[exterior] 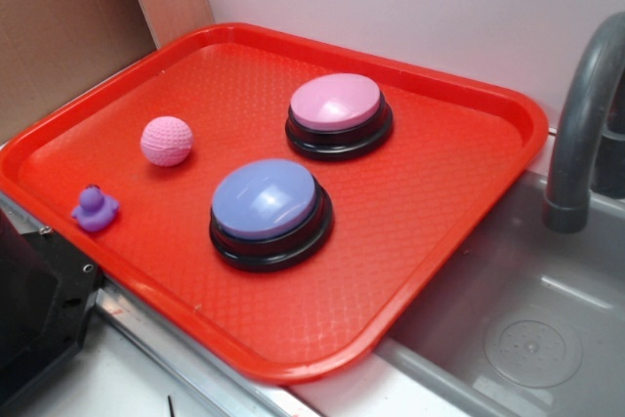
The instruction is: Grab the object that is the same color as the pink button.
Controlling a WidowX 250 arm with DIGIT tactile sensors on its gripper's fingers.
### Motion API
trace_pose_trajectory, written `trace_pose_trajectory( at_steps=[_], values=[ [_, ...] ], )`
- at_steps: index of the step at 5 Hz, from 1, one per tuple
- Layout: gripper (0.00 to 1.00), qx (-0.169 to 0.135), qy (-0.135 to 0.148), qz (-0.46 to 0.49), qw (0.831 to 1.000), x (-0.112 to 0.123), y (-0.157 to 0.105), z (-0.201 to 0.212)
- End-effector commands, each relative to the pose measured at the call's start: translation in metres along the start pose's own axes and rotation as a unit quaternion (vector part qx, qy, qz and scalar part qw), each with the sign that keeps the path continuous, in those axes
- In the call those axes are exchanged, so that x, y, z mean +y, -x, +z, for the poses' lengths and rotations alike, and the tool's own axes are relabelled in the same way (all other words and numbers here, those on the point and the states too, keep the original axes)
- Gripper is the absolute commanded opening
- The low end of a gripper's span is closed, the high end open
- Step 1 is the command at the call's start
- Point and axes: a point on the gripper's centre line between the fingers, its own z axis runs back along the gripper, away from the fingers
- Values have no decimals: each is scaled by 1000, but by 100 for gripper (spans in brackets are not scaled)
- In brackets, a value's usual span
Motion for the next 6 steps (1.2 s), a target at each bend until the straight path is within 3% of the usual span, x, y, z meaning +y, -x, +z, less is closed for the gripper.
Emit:
trace_pose_trajectory(
  at_steps=[1,2,3,4,5,6],
  values=[
    [100,0,0,0,1000,0,0,0],
    [100,29,-33,93,995,25,-21,-32],
    [100,36,-48,116,991,36,-61,-63],
    [100,34,-54,179,982,45,-78,-86],
    [100,25,-43,279,959,56,-80,-117],
    [100,38,-73,325,942,66,-66,-135]
  ],
)
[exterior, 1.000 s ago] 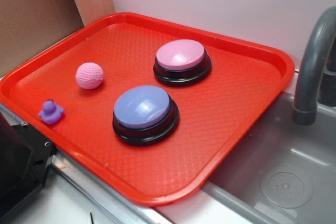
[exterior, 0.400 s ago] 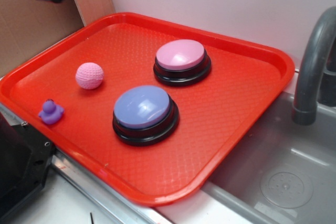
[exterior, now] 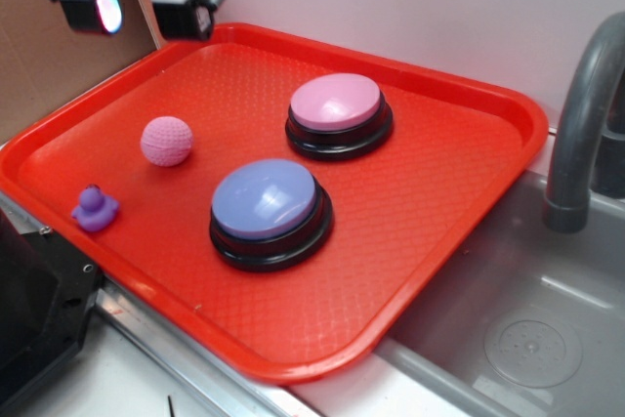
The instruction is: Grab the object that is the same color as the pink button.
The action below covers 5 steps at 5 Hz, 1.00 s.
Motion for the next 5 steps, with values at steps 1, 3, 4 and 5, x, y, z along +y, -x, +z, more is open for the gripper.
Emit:
trace_pose_trajectory(
  at_steps=[1,3,4,5],
  values=[
    [100,-49,3,8,999,30,3,-36],
    [100,-46,27,-57,997,26,-7,-74],
    [100,-35,20,-65,997,15,-4,-77],
    [0,-27,13,-53,998,15,1,-79]
  ],
)
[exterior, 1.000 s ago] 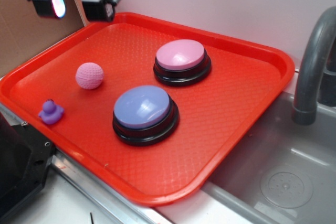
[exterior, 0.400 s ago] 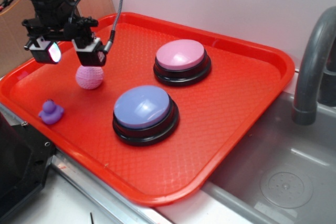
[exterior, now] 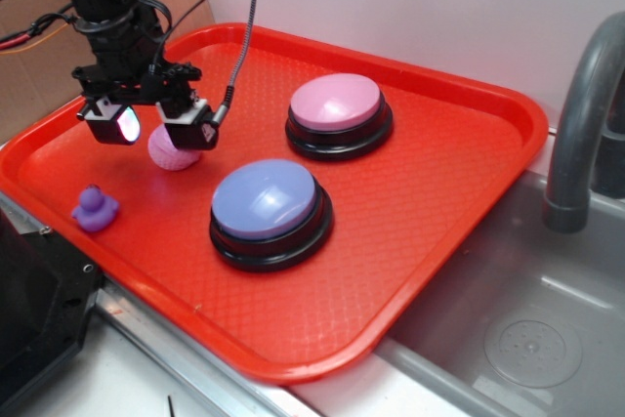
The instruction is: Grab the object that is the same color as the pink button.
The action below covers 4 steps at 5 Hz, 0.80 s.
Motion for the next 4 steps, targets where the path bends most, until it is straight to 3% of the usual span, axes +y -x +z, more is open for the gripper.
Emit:
trace_pose_trajectory(
  at_steps=[1,3,4],
  values=[
    [0,-3,-11,18,1000,7,-4,0],
    [0,9,-10,-21,1000,16,-8,27],
    [0,-11,-17,-37,999,34,-9,78]
  ],
)
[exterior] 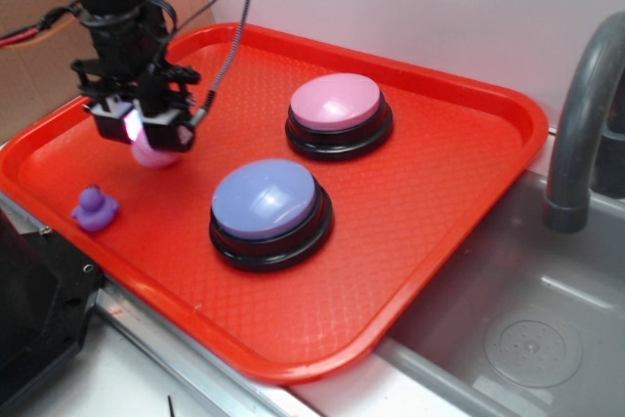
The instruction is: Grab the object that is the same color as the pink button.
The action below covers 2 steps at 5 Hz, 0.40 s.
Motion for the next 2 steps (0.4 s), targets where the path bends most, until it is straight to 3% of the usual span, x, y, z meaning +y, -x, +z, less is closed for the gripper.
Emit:
trace_pose_trajectory(
  at_steps=[1,2],
  values=[
    [0,-102,-1,32,994,53,0,109],
    [0,-107,20,11,994,54,-7,145]
  ],
)
